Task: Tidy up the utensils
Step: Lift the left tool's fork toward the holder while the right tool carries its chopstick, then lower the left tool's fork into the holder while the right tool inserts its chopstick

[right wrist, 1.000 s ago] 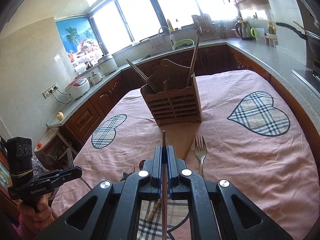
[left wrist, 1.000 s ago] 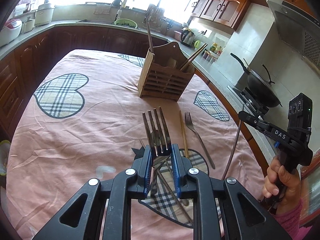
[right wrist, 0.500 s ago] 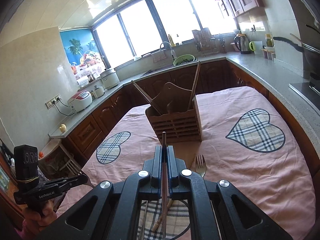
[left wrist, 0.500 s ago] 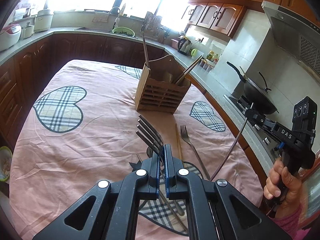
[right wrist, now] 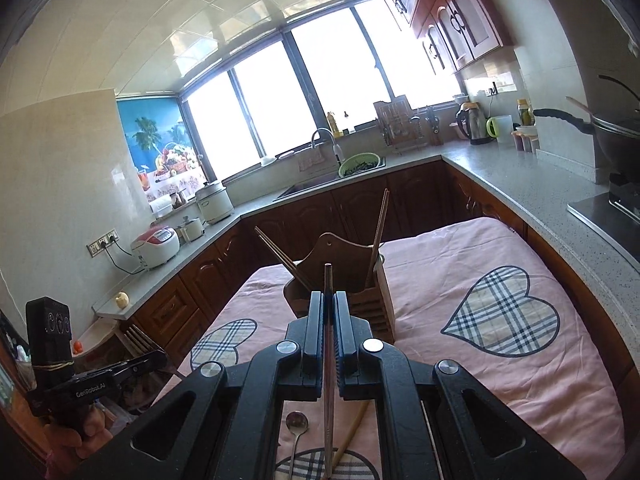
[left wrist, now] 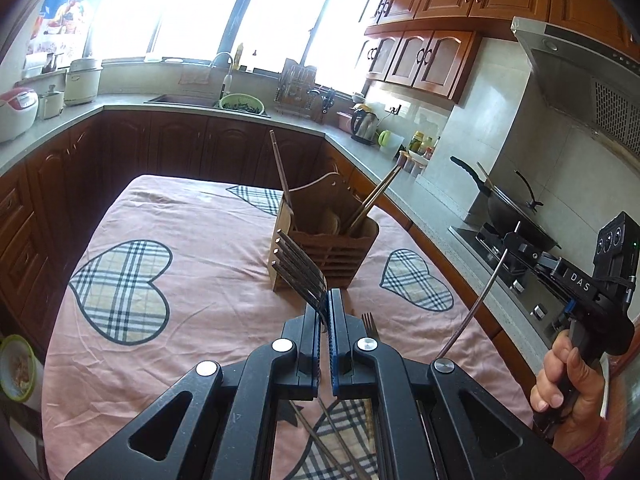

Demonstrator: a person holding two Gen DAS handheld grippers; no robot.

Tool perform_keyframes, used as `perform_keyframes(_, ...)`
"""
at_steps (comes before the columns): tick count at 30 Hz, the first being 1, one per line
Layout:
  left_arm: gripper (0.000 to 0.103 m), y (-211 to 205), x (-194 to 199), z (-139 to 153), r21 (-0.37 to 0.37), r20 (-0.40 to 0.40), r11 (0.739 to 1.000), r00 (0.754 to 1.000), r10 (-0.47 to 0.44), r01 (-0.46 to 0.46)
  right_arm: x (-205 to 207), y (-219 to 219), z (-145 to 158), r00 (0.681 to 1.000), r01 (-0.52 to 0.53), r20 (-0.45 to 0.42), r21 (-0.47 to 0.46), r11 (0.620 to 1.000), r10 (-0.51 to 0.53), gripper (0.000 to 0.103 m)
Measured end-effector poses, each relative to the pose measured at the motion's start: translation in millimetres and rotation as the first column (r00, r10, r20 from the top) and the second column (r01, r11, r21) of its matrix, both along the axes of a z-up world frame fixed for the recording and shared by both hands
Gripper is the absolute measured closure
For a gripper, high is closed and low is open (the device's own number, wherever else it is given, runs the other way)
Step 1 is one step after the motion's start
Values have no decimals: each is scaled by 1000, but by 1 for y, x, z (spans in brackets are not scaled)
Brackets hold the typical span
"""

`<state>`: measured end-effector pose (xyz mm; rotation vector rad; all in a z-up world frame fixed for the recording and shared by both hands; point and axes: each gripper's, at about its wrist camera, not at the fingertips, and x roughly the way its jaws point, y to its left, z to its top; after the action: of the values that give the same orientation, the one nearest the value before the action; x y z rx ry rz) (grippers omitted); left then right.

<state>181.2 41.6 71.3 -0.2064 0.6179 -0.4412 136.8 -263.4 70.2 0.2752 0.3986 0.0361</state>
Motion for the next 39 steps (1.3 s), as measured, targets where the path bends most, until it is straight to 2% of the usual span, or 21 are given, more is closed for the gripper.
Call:
perform_keyframes(12, 101, -8, 42, 15, 6, 60, 1000, 998, 1, -2, 37, -9, 23, 995, 36, 95, -6, 999, -35, 99)
perform_keyframes(19, 101, -12, 81, 20, -10, 79, 1000, 997, 12, -11, 71, -20, 31, 988, 76, 138, -7, 997, -75, 99)
perform_keyframes(25, 101, -16, 121, 20, -23, 92, 999, 995, 27, -25, 95, -36, 34, 972, 123, 198, 33, 992, -127, 99)
perform_keyframes(31, 101, -27, 161, 11, -33, 110, 998, 993, 48, -45, 116, -46, 36, 957, 161, 238, 51, 986, -169, 99)
perform_keyframes(39, 101, -42, 210, -23, -38, 74, 998, 996, 58, -56, 141, -55, 21, 942, 202, 260, 69, 977, -213, 99)
